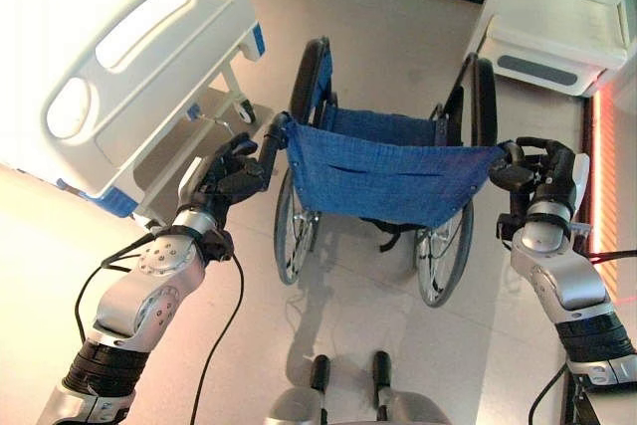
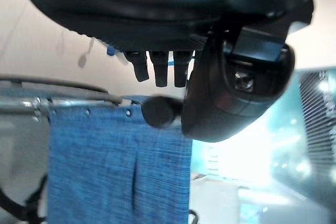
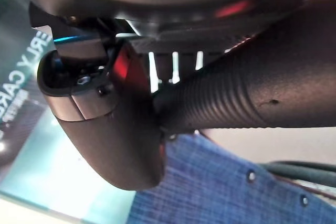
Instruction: Push the wheelchair next to the bed
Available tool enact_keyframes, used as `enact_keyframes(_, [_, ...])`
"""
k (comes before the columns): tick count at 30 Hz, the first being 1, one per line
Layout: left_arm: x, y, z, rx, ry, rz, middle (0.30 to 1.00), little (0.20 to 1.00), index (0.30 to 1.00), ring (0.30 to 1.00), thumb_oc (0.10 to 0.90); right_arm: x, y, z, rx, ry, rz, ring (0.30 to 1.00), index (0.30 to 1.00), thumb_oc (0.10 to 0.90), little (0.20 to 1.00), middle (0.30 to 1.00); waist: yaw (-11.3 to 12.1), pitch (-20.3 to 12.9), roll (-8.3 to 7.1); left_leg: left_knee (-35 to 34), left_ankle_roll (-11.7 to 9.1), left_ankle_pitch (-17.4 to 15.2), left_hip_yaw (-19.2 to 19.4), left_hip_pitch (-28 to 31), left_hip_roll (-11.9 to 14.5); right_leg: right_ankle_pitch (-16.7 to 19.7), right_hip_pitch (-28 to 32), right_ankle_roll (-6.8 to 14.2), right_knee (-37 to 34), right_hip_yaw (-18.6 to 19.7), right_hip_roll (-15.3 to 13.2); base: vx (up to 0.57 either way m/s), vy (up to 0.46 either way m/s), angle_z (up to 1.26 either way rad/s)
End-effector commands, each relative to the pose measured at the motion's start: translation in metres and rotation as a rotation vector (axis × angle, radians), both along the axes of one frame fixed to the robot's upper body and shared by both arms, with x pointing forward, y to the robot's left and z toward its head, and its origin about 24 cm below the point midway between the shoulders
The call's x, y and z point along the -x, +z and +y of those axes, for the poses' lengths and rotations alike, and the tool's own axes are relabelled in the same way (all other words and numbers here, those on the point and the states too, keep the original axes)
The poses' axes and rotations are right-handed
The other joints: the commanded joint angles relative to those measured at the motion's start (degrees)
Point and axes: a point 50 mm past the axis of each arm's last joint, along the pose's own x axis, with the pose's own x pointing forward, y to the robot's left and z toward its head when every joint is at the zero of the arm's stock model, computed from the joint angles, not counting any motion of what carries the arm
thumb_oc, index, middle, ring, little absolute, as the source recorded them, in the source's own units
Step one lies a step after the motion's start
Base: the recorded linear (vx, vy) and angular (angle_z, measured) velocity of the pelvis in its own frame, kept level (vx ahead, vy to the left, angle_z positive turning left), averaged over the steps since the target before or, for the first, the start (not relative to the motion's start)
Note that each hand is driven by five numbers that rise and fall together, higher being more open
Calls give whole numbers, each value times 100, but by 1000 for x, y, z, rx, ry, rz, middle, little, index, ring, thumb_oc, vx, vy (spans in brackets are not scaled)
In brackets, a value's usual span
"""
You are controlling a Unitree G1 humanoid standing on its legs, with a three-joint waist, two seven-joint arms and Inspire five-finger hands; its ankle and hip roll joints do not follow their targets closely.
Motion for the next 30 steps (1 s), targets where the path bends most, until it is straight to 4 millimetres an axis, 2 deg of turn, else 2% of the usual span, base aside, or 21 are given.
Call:
enact_keyframes(1, [-8, 69, -3, 51, 69, -370, 900, 900, 900, 900, 800, 6, -17, 10, -75, 45, 5, 300, 300, 400, 300, 300, -380, 175, 207, -12, -56, 22, -224, -319, 143, -90, 176, 170, 13, -93, -199, -42, 12, -11])
enact_keyframes(2, [-7, 73, 1, 58, 81, -389, 900, 900, 900, 900, 800, 6, -16, 8, -74, 44, 2, 300, 300, 400, 300, 300, -382, 178, 208, -11, -57, 23, -223, -328, 142, -88, 170, 166, 13, -98, -200, -25, 10, -5])
enact_keyframes(5, [3, 103, 17, 87, 152, -555, 900, 900, 900, 900, 800, 8, -12, -3, -67, 35, -9, 300, 300, 400, 300, 300, -386, 176, 217, -9, -71, 28, -212, -367, 130, -90, 151, 144, 13, -117, -202, -24, 10, -1])
enact_keyframes(9, [13, 128, 21, 94, 189, -713, 900, 900, 900, 900, 800, 5, -6, -7, -67, 36, -21, 300, 300, 400, 300, 300, -377, 204, 201, -11, -84, 32, -224, -412, 126, -89, 119, 121, 13, -137, -214, -21, 1, 1])
enact_keyframes(15, [20, 148, 20, 110, 197, -851, 900, 900, 900, 900, 800, -1, 0, -3, -67, 40, -37, 300, 300, 400, 300, 300, -367, 278, 182, -9, -104, 46, -247, -467, 129, -80, 78, 91, 13, -136, -223, -38, -1, 0])
enact_keyframes(22, [11, 146, 5, 132, 68, -758, 900, 900, 900, 900, 800, -6, 9, 2, -70, 47, -65, 300, 300, 400, 300, 300, -376, 406, 172, -8, -122, 65, -246, -541, 113, -37, 1, 82, 14, -132, -227, -58, -3, 0])
enact_keyframes(25, [3, 131, -11, 211, -70, -633, 900, 900, 900, 900, 800, -6, 13, 7, -71, 53, -84, 300, 300, 400, 300, 300, -412, 495, 172, -6, -115, 76, -239, -570, 95, -6, -47, 83, 24, -111, -223, -53, -2, -1])
enact_keyframes(30, [2, 122, -25, 258, -137, -610, 900, 900, 900, 900, 800, -5, 11, 11, -67, 61, -94, 300, 300, 400, 300, 300, -453, 547, 188, -2, -104, 80, -198, -563, 77, 21, -70, 81, 40, -83, -213, -16, 4, 0])
